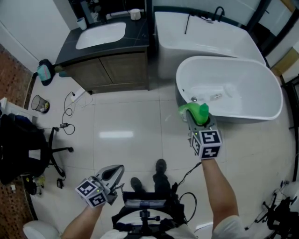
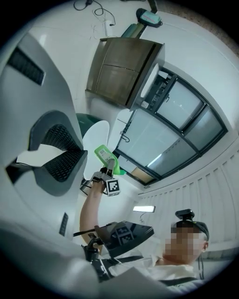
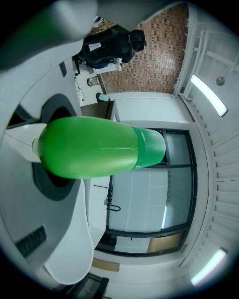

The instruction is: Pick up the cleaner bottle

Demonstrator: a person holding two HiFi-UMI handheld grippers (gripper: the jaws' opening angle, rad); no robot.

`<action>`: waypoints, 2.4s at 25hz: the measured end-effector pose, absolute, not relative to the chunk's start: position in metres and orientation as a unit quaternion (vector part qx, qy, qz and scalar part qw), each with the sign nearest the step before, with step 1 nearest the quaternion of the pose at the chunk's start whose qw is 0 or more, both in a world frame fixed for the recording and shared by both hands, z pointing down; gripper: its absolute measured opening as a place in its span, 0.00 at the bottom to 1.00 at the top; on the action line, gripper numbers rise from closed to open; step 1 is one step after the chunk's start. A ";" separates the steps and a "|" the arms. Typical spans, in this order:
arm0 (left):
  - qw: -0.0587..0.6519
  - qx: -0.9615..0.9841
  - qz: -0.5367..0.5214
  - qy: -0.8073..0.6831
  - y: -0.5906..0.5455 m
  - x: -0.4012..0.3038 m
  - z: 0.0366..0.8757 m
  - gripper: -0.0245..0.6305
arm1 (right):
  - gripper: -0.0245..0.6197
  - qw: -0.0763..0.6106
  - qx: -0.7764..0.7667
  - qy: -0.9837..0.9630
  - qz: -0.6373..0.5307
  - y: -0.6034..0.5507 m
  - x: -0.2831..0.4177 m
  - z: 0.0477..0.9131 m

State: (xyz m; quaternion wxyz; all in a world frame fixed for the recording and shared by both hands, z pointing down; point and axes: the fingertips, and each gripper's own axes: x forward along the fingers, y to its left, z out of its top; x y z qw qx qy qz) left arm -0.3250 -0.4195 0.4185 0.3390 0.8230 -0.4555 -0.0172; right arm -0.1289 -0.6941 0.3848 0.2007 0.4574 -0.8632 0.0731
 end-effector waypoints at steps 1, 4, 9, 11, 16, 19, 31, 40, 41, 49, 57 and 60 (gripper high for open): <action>0.337 0.821 -0.024 -0.460 -0.419 -0.328 0.415 0.03 | 0.29 0.196 0.460 -0.863 0.072 -0.691 -0.129 0.377; 0.326 0.819 -0.044 -0.471 -0.418 -0.338 0.403 0.03 | 0.29 0.173 0.470 -0.863 0.066 -0.684 -0.128 0.349; 0.311 0.817 -0.068 -0.481 -0.415 -0.352 0.388 0.03 | 0.29 0.136 0.482 -0.864 0.049 -0.672 -0.126 0.298; 0.305 0.816 -0.075 -0.485 -0.412 -0.359 0.384 0.03 | 0.29 0.126 0.485 -0.865 0.040 -0.666 -0.126 0.281; 0.294 0.814 -0.092 -0.493 -0.405 -0.370 0.375 0.03 | 0.29 0.109 0.489 -0.865 0.017 -0.650 -0.127 0.246; 0.289 0.814 -0.099 -0.494 -0.400 -0.373 0.371 0.03 | 0.29 0.101 0.488 -0.867 0.004 -0.639 -0.129 0.229; 0.274 0.817 -0.116 -0.493 -0.385 -0.390 0.364 0.03 | 0.29 0.064 0.469 -0.880 -0.047 -0.598 -0.149 0.177; 0.275 0.820 -0.119 -0.488 -0.376 -0.399 0.365 0.03 | 0.29 0.055 0.470 -0.879 -0.055 -0.581 -0.159 0.161; 0.275 0.820 -0.119 -0.487 -0.375 -0.400 0.365 0.03 | 0.29 0.056 0.471 -0.879 -0.053 -0.579 -0.161 0.160; 0.275 0.821 -0.120 -0.486 -0.371 -0.410 0.367 0.03 | 0.29 0.053 0.465 -0.883 -0.049 -0.574 -0.174 0.159; 0.276 0.822 -0.120 -0.484 -0.370 -0.414 0.367 0.03 | 0.29 0.056 0.461 -0.885 -0.045 -0.571 -0.184 0.155; 0.277 0.821 -0.120 -0.485 -0.368 -0.417 0.368 0.03 | 0.29 0.053 0.458 -0.886 -0.047 -0.571 -0.186 0.156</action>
